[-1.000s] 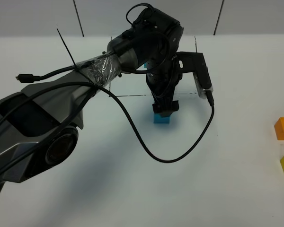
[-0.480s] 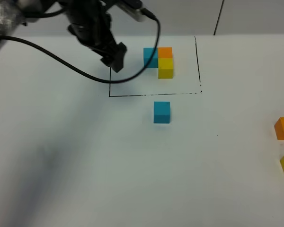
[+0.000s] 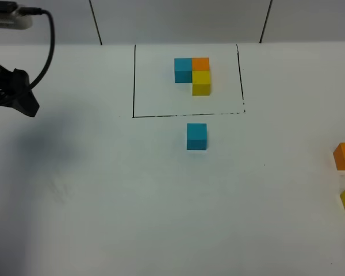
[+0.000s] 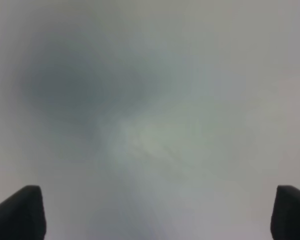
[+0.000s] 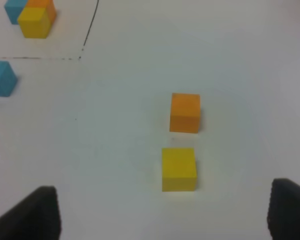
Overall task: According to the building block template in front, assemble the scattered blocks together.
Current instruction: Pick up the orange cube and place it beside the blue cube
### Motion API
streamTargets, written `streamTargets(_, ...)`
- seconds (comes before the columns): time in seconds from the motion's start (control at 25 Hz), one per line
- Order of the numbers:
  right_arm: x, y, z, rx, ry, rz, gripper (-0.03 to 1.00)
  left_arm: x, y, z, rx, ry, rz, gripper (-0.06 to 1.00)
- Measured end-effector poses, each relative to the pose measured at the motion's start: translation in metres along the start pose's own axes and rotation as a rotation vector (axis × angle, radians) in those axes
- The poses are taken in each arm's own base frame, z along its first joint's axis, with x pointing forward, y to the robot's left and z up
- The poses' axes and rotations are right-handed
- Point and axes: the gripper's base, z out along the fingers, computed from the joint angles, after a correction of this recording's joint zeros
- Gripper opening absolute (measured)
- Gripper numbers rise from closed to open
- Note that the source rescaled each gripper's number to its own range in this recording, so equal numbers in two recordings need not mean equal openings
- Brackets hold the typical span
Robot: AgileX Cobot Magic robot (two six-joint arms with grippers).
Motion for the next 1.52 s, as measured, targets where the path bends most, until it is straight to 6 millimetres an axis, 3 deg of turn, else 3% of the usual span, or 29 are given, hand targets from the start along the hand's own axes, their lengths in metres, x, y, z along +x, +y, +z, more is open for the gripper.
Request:
streamTargets(0.2, 0.000, 0.000, 0.000, 0.000, 0.000, 0.000, 0.70, 0.072, -0.032, -0.035, -0.028, -0.142, -0.032, 0.92)
streamTargets(0.36, 0.000, 0.000, 0.000, 0.000, 0.000, 0.000, 0.70, 0.129, -0.051, -0.049, -0.057, -0.287, -0.072, 0.90)
streamTargets(0.64, 0.000, 0.000, 0.000, 0.000, 0.000, 0.000, 0.70, 0.215, -0.075, -0.051, -0.120, -0.586, -0.042, 0.87)
streamTargets(0.8, 0.000, 0.000, 0.000, 0.000, -0.002, 0.000, 0.70, 0.252, -0.085, -0.046, -0.134, -0.667, -0.015, 0.85)
streamTargets(1.08, 0.000, 0.000, 0.000, 0.000, -0.003, 0.000, 0.70, 0.288, -0.094, -0.044, -0.155, -0.715, 0.008, 0.80)
streamTargets(1.32, 0.000, 0.000, 0.000, 0.000, -0.003, 0.000, 0.70, 0.299, -0.085, -0.030, -0.220, -0.683, -0.073, 0.72)
streamTargets(1.52, 0.000, 0.000, 0.000, 0.000, -0.003, 0.000, 0.70, 0.308, -0.087, -0.026, -0.224, -0.753, -0.091, 0.68)
